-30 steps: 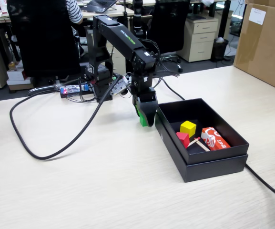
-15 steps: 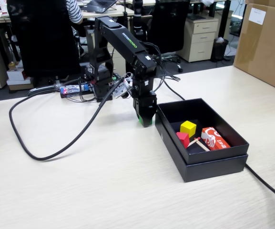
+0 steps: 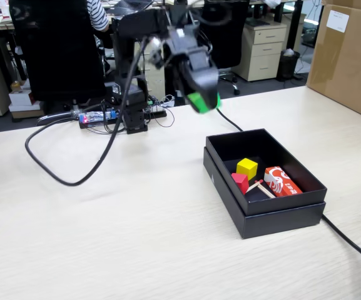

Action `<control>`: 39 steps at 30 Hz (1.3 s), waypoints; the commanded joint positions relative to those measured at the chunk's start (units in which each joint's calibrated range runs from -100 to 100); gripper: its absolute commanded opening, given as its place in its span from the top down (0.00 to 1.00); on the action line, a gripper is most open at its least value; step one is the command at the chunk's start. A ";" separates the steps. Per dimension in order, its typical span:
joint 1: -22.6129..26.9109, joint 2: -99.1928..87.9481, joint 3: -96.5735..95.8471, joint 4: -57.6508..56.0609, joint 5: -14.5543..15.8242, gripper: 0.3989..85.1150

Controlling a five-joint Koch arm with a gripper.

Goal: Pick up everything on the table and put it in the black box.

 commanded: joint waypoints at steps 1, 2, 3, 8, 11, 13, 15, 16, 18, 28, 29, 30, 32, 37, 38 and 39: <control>2.00 9.06 9.63 0.18 -1.17 0.99; 2.49 11.82 11.81 0.18 -1.17 0.99; 2.98 15.03 13.71 0.18 -1.17 0.99; 4.00 24.78 18.34 0.18 -0.88 0.99; 4.00 36.14 20.33 0.18 -0.73 0.99; 3.37 41.08 20.33 0.18 -0.44 0.99; 3.13 41.99 20.06 0.18 -0.44 0.99; 2.78 42.80 19.15 0.18 -0.39 0.99; 2.49 44.06 18.43 0.18 -0.39 0.99; 2.59 42.22 11.63 -1.29 0.34 0.53; 2.59 41.08 11.35 -1.29 0.39 0.52; 2.59 39.47 11.17 -1.29 0.44 0.51; 2.54 35.91 11.08 -1.29 0.44 0.51; 2.05 22.83 10.63 -1.29 0.39 0.51; 1.81 19.85 10.27 -1.29 0.39 0.51; 1.66 16.86 9.72 -1.20 0.39 0.51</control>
